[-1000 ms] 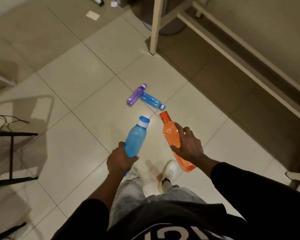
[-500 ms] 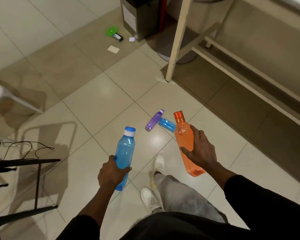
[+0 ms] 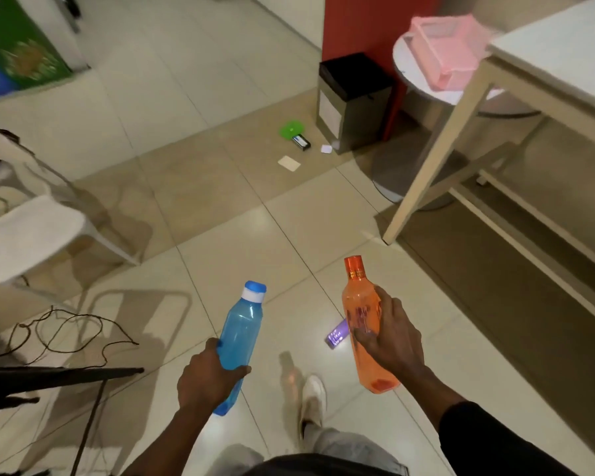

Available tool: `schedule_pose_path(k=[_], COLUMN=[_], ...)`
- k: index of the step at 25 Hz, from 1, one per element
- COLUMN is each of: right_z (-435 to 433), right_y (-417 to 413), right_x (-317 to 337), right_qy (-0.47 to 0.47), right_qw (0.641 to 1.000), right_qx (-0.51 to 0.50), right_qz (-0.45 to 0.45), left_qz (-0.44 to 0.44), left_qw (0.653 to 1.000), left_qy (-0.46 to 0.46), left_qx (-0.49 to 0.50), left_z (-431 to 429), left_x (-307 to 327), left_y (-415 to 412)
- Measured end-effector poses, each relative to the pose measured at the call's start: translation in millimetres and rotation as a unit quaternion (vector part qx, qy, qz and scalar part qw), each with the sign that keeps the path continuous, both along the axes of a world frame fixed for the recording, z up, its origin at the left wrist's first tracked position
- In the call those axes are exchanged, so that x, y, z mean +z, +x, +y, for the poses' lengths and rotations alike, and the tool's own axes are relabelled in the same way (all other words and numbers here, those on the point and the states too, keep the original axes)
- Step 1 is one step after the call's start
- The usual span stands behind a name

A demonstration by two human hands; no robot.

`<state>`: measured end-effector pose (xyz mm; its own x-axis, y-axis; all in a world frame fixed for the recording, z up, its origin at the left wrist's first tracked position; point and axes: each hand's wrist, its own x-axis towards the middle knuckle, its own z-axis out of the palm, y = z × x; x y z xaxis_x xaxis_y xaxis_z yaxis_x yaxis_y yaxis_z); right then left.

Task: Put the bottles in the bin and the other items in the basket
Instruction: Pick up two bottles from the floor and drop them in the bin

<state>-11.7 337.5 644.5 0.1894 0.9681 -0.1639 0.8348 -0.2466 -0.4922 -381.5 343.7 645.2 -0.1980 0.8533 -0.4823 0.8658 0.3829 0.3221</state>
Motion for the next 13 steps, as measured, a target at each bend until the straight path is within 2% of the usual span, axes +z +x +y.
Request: schedule_pose_path(k=[4,8,13], right_z=[100,185,303], right_y=[-27,-64,-112], right_x=[12,14,11], right_qy=[0.008,0.011,0.032], right_qw=[0.999,0.998,0.999], right_qx=[0.032,0.046,0.029], right_qz=[0.014,0.03,0.018], left_qz=[-0.013,-0.028,-0.052], left_qw=[0.999,0.998,0.997], left_qy=[0.024,0.033,0.045], left_qx=[0.045,0.055,0.043], left_z=[85,159,293], left_x=[18,21,3], left_y=[-14,-30,-76])
